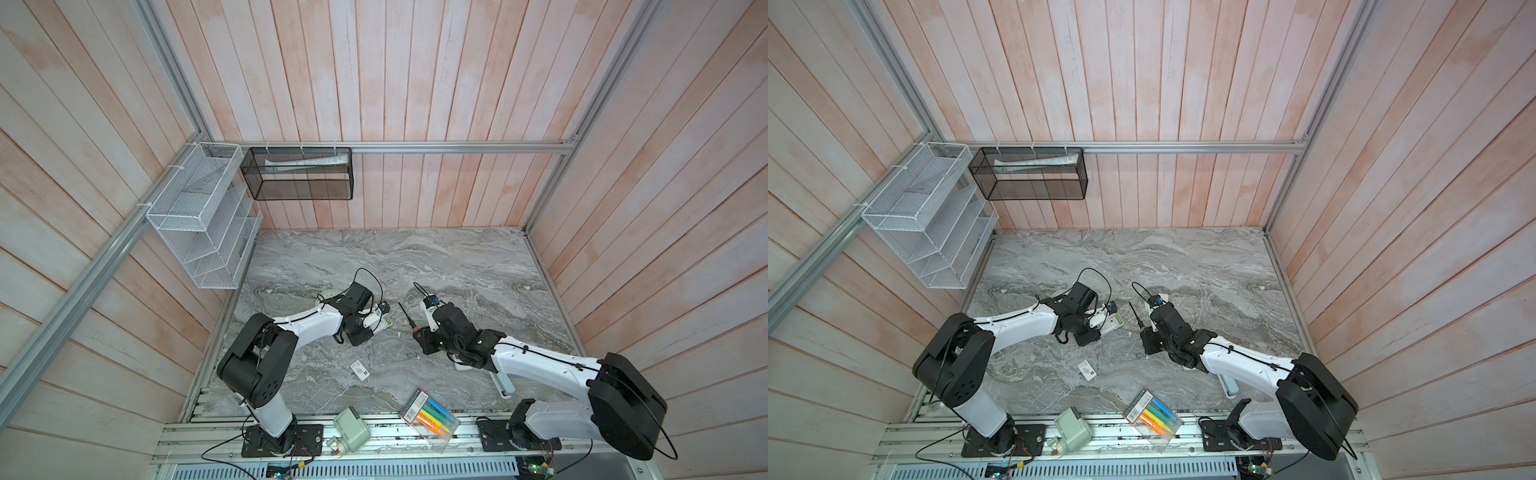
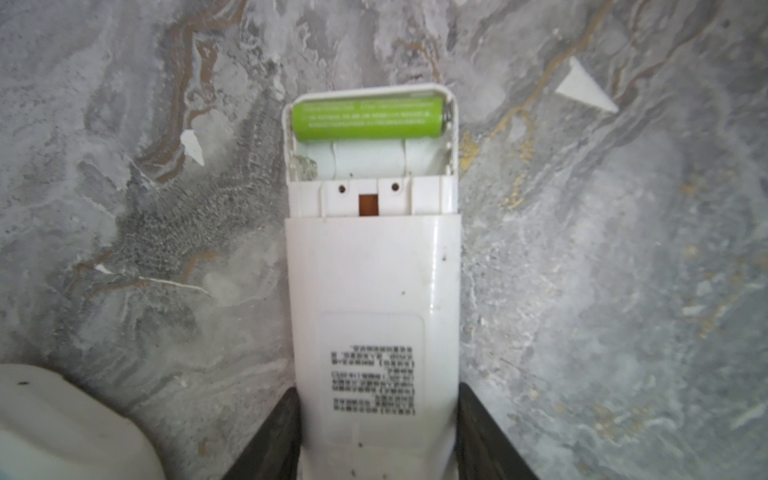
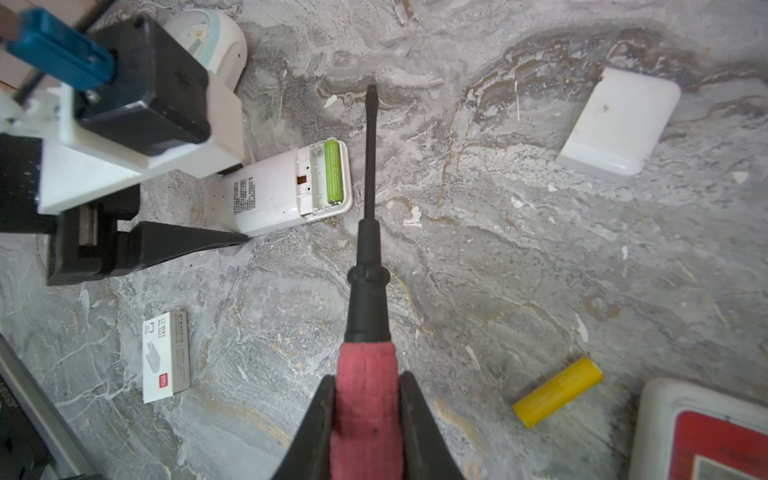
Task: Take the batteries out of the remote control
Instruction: 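Reposition the screwdriver tip under the green battery with the right gripper, then pry the green battery out of the compartment with the right gripper's screwdriver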
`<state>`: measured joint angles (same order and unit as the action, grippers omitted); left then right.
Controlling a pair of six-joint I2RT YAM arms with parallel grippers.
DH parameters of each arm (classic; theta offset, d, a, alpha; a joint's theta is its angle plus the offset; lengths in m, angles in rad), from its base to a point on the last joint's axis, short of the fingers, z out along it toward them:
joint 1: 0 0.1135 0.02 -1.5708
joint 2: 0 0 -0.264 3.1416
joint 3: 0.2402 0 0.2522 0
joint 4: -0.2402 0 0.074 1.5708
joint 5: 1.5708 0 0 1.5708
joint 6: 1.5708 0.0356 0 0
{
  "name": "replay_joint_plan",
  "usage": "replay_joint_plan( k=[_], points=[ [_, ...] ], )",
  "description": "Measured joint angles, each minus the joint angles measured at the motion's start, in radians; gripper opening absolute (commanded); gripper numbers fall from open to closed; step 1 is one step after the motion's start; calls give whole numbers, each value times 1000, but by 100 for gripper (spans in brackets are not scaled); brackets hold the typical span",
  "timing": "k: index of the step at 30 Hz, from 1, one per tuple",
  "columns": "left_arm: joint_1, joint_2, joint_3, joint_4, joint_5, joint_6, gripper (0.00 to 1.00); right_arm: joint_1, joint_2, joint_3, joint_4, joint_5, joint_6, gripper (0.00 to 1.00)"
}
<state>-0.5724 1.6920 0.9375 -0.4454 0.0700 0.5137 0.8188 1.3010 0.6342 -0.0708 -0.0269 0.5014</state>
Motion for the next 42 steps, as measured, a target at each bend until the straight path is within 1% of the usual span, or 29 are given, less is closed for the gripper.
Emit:
replay_joint_plan(
  k=[6, 13, 21, 31, 42],
  points=[
    [-8, 0, 1, -1, -12, -23, 47, 8, 3, 0, -50, -86, 0, 0],
    [-18, 2, 5, -6, -25, -55, 47, 28, 35, 3, -53, -142, 21, 0],
    [-37, 15, 27, -34, -53, -108, 45, 28, 94, 45, -48, -159, 39, 0],
    [-46, 30, 50, -63, -62, -162, 45, 28, 176, 86, -31, -169, 58, 0],
    [-63, 41, 66, -81, -78, -241, 43, 28, 224, 171, -97, -146, 114, 0]
  ],
)
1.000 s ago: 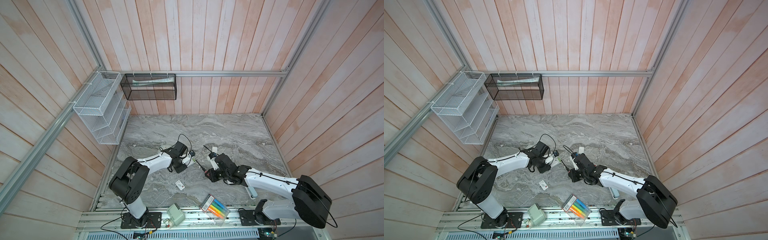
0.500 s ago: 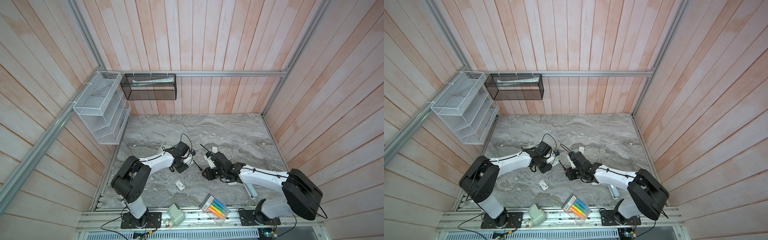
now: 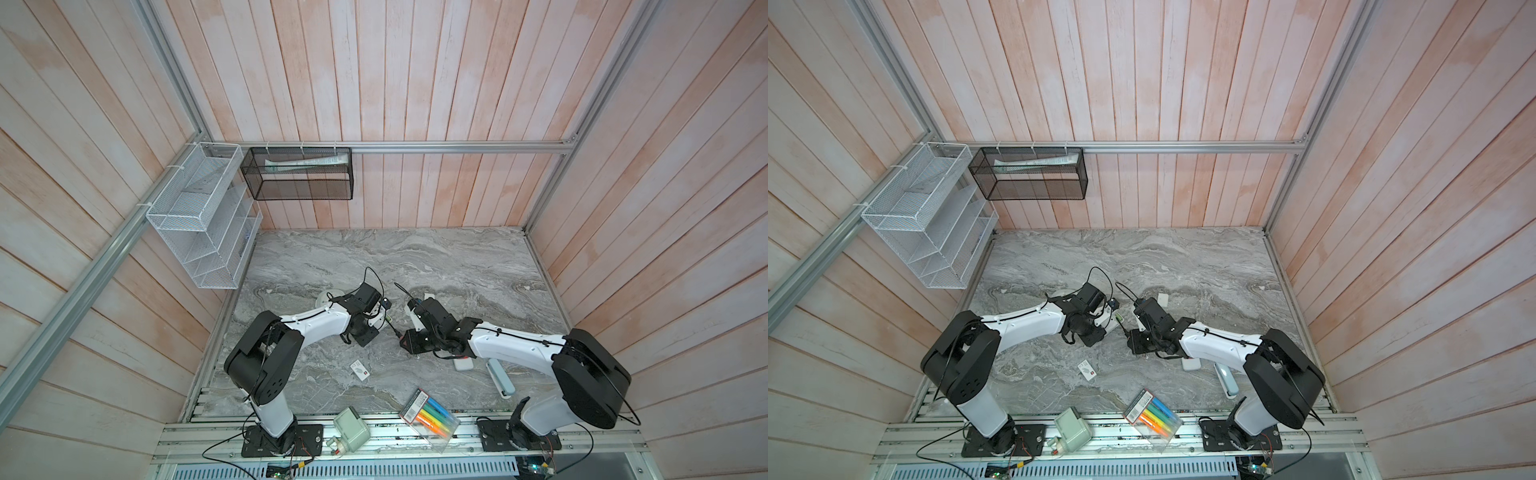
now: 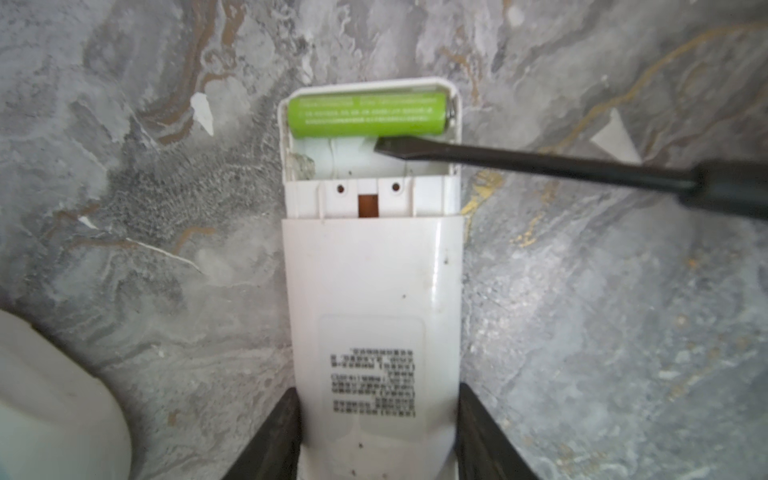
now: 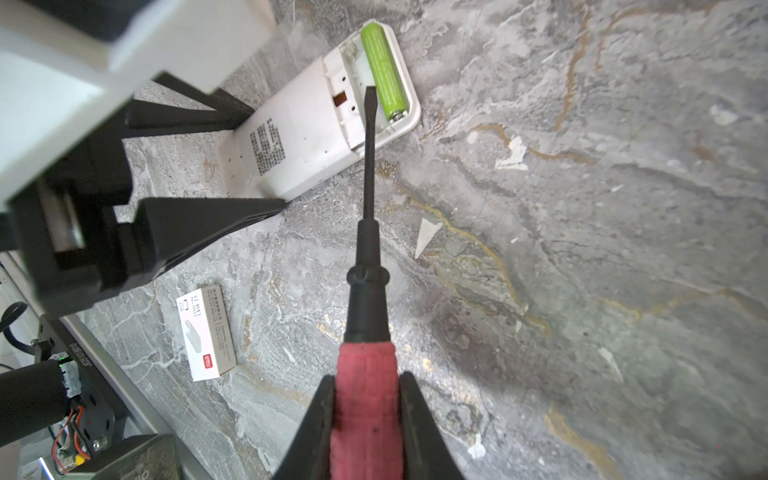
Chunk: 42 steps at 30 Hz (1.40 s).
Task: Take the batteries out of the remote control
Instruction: 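Pry the green battery out of the compartment with the right gripper's screwdriver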
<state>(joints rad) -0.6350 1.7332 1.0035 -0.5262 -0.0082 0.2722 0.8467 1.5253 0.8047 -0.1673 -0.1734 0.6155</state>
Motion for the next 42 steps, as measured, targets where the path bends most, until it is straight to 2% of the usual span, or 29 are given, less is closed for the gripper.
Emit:
replay_joint_plan(
  k=[21, 42],
  points=[
    [-22, 24, 35, -40, -34, -41, 42, 10, 55, 23, 22, 0, 90, 0],
    [-22, 26, 36, -42, -34, -41, 42, 14, 85, 6, 97, 8, 91, 0]
  ],
)
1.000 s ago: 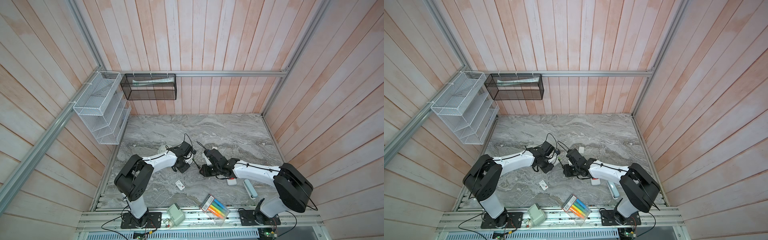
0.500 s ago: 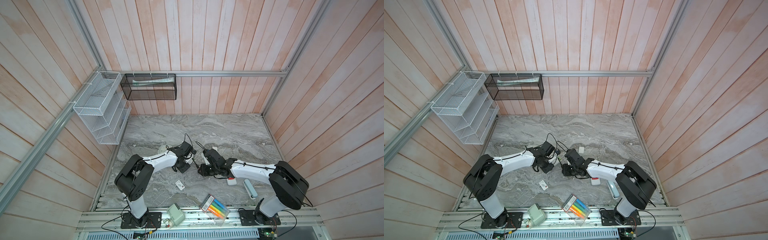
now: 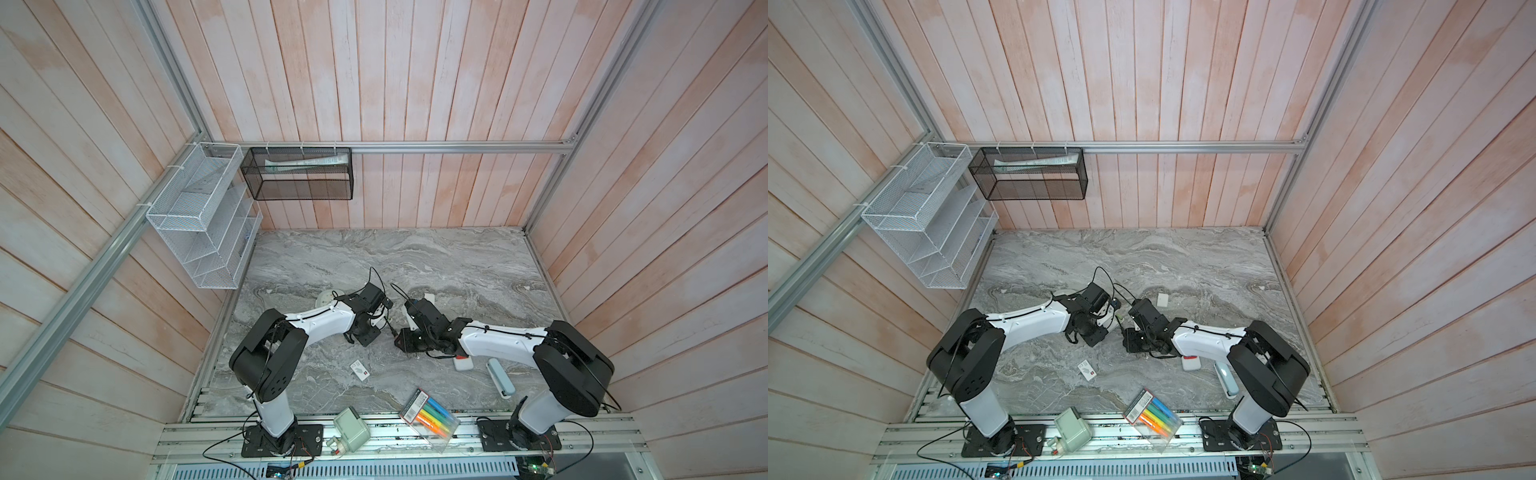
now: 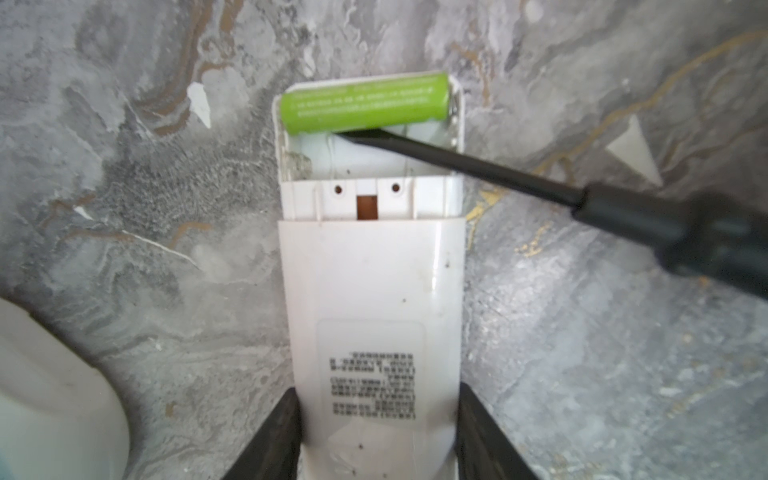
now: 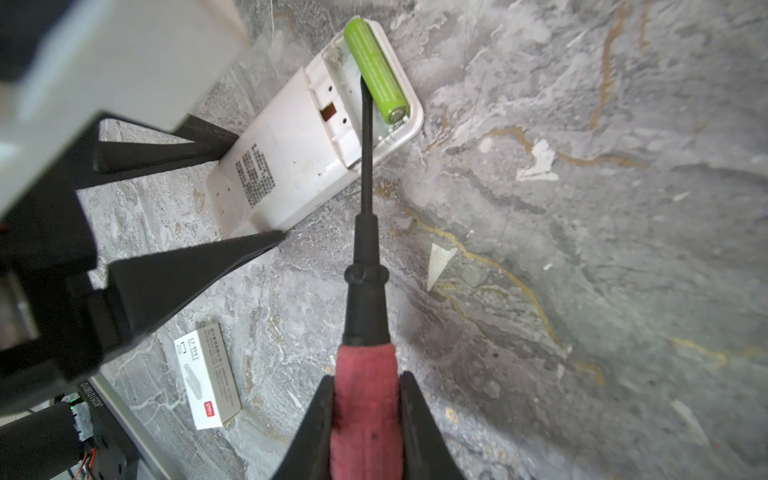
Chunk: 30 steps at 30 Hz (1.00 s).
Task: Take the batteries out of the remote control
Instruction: 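Pry the green battery out of the compartment with the right gripper's screwdriver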
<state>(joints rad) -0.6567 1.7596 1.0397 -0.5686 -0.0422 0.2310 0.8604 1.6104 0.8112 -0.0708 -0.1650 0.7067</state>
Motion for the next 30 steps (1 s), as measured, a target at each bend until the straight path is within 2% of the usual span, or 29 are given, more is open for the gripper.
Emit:
replay_joint_plan(
  k=[24, 30],
  points=[
    [-4, 9, 15, -19, -14, 10, 42, 14, 1, -46, 65, 48, -69, 0],
    [-2, 9, 16, -21, -15, 12, 43, 0, -51, -71, 56, 61, -76, 0]
  ],
)
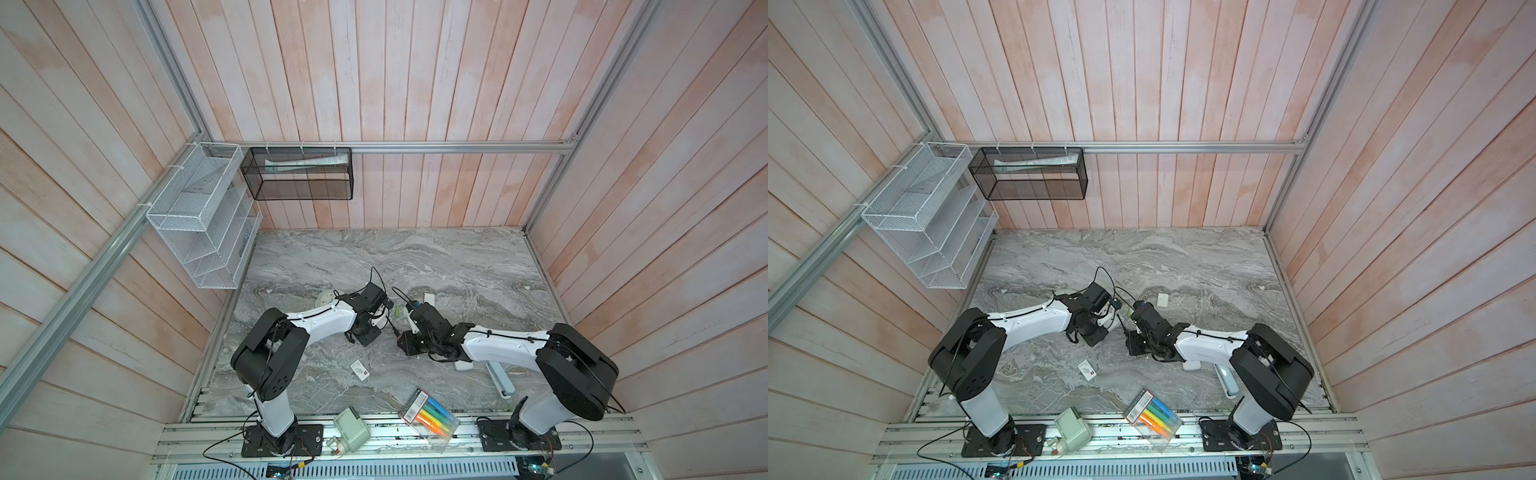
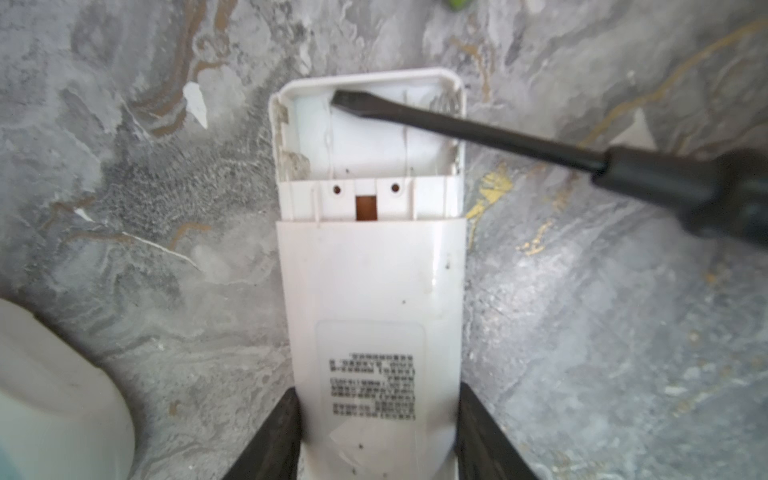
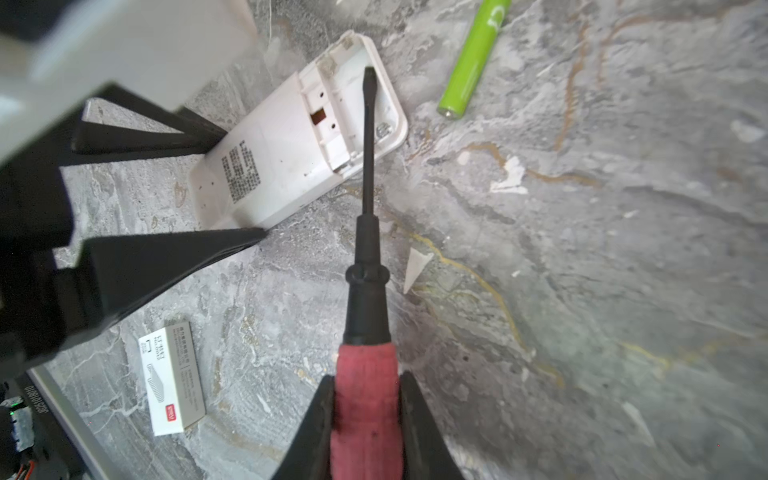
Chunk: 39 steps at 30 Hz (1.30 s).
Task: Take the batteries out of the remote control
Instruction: 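Pry the green battery out of the compartment with the right gripper's screwdriver, then carry the screwdriver away from the remote with the right gripper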
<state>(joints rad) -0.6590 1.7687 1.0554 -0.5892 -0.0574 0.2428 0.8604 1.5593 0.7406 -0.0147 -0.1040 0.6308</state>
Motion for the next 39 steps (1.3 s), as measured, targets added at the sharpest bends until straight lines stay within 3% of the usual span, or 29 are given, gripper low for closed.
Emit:
replay_joint_plan(
  k=[11, 18, 31, 39],
  points=[
    [34, -8, -6, 12, 35, 8, 46, -95, -180, -35, -42, -5, -33, 0],
    [74, -11, -20, 47, 22, 8, 48, -214, -243, -85, -92, 137, -41, 0],
    [95, -19, -42, 94, 10, 7, 53, -322, -373, -117, -101, 216, -115, 0],
    [119, -19, -48, 129, -32, -3, 56, -447, -380, -182, -38, 243, -143, 0]
  ],
)
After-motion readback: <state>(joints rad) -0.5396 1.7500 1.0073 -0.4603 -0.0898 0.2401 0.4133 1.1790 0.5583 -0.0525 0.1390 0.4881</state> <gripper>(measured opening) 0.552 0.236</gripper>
